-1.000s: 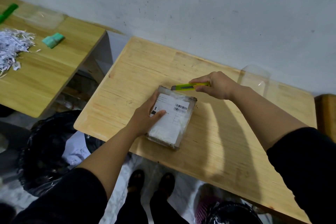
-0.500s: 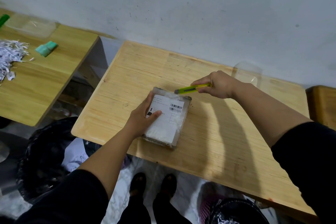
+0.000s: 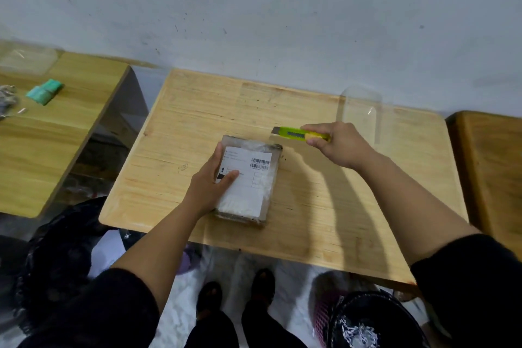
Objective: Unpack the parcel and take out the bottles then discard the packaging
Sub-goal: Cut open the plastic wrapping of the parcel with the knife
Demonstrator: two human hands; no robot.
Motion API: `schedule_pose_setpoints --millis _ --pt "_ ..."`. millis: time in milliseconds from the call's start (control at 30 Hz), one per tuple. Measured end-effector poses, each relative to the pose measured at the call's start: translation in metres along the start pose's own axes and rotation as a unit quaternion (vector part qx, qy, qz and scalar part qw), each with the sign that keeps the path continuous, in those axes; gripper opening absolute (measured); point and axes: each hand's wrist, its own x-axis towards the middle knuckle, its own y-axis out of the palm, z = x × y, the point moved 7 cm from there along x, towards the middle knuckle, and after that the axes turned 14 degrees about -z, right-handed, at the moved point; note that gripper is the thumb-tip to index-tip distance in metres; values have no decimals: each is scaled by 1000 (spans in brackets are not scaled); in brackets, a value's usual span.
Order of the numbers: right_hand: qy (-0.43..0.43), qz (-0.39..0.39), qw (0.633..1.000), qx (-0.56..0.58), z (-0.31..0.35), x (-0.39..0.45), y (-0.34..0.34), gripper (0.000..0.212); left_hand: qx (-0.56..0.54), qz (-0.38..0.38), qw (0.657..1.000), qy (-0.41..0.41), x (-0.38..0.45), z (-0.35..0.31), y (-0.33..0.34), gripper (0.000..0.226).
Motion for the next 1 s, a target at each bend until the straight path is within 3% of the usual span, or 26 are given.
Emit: schedule_pose_setpoints --millis 133,233,667,1000 --pt "115 -91 988 53 -6 -48 16 36 3 1 1000 9 0 -2 0 75" --pt "157 -106 980 62 -1 -80 34 39 0 5 1000 17 -1 -4 0 76" --pt "224 -211 951 34 37 -124 66 44 -66 8 997 43 0 -1 -1 75" --pt "238 -227 944 33 51 -129 71 46 -62 6 997 48 1 -2 -1 75"
